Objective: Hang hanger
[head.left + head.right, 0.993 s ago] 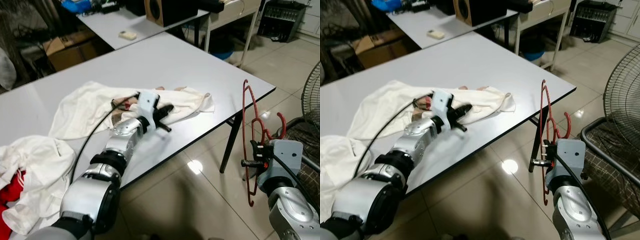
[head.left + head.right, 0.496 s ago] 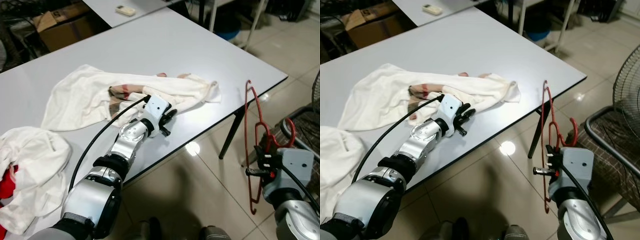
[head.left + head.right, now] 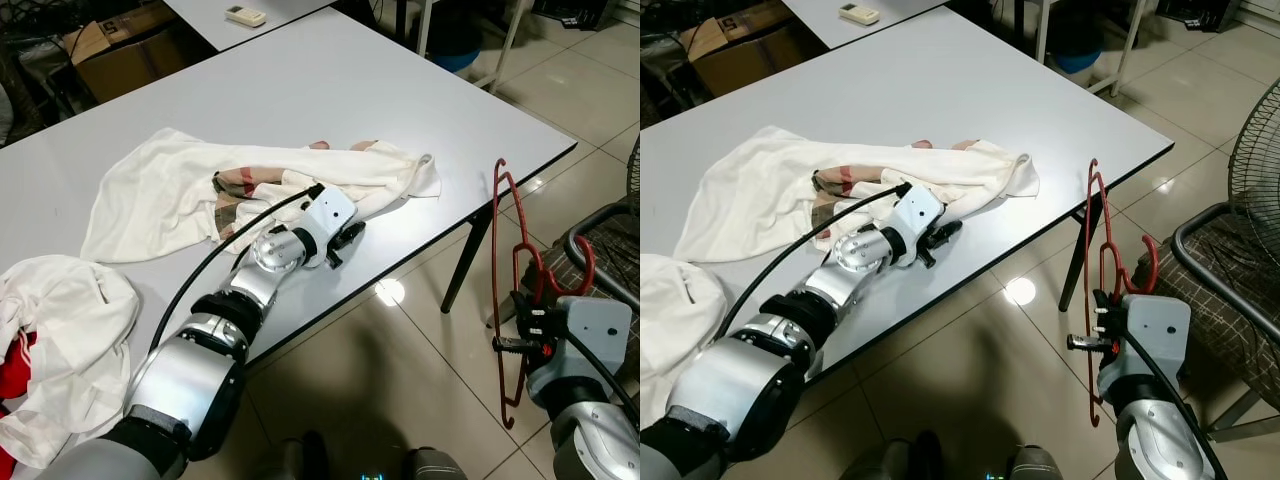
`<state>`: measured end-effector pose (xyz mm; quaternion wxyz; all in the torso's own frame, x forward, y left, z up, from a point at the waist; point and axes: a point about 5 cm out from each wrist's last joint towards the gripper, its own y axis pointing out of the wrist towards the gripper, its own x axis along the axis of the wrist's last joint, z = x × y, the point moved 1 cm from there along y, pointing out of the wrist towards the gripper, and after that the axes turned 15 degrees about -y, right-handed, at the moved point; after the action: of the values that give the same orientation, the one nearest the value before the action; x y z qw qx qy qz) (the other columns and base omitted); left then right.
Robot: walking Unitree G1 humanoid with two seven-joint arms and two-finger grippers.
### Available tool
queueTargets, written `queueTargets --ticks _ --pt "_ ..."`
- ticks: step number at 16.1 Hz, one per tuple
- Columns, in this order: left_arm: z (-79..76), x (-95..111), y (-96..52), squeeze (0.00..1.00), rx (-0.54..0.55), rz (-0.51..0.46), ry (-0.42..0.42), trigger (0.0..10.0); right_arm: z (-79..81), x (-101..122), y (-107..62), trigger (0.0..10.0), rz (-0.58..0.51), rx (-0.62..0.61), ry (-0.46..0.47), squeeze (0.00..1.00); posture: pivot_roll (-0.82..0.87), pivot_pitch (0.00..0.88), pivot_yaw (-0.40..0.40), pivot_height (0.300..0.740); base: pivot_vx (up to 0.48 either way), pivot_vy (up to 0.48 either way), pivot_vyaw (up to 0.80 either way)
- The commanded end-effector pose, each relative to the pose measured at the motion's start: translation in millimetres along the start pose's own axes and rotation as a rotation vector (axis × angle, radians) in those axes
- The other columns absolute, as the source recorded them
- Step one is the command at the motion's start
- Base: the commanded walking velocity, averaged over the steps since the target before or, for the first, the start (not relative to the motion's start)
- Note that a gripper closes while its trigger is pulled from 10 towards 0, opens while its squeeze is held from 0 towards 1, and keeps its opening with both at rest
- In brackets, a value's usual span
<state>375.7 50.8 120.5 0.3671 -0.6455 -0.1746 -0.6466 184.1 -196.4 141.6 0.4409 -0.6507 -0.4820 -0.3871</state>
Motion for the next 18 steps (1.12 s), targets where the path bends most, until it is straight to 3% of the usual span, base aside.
queueTargets --ticks 1,2,7,10,13,15,16,18 --pt "-2.0 -20.3 -4.4 0.0 -0.034 0.105 0.007 7.2 0.6 -0.4 -1.0 10.0 0.006 0.001 0.002 0.0 -0.19 0.135 0.17 0.74 0.0 0.0 0.0" --pt "-1.2 -24.4 -5.4 0.0 -0.03 0.127 -0.013 0.0 0.0 -0.1 2.0 10.0 0.002 0.0 -0.002 0.0 -0.19 0.121 0.17 0.74 0.0 0.0 0.0" --pt "-7.3 -30.0 -5.5 0.0 -0.103 0.125 -0.329 0.0 4.0 0.1 9.3 10.0 -0.009 0.02 -0.017 0.0 -0.18 0.08 0.174 0.74 0.0 0.0 0.0" --pt "-13.9 -38.9 -6.0 0.0 -0.133 0.169 -0.39 0.0 5.0 0.4 12.9 10.0 -0.017 0.024 -0.023 0.0 -0.19 0.061 0.178 0.74 0.0 0.0 0.0" --pt "-13.1 -40.7 -6.2 0.0 -0.109 0.155 -0.537 0.0 7.0 3.3 13.0 10.0 -0.051 0.062 -0.027 0.0 -0.18 0.052 0.177 0.74 0.0 0.0 0.0" --pt "-9.2 -27.7 -3.6 0.0 -0.115 0.085 -0.651 0.0 9.8 5.5 10.7 10.0 -0.08 0.124 -0.012 0.0 -0.16 0.049 0.169 0.74 0.0 0.0 0.0" --pt "1.4 -3.5 -0.4 0.0 -0.106 -0.023 -0.786 0.0 15.4 13.1 5.0 10.0 -0.136 0.245 0.022 0.0 -0.15 0.051 0.168 0.74 0.0 0.0 0.0" --pt "10.8 20.2 0.8 0.0 -0.12 -0.097 -0.84 0.0 22.3 20.0 -5.5 10.0 -0.185 0.381 0.042 0.0 -0.15 0.048 0.168 0.74 0.0 0.0 0.0"
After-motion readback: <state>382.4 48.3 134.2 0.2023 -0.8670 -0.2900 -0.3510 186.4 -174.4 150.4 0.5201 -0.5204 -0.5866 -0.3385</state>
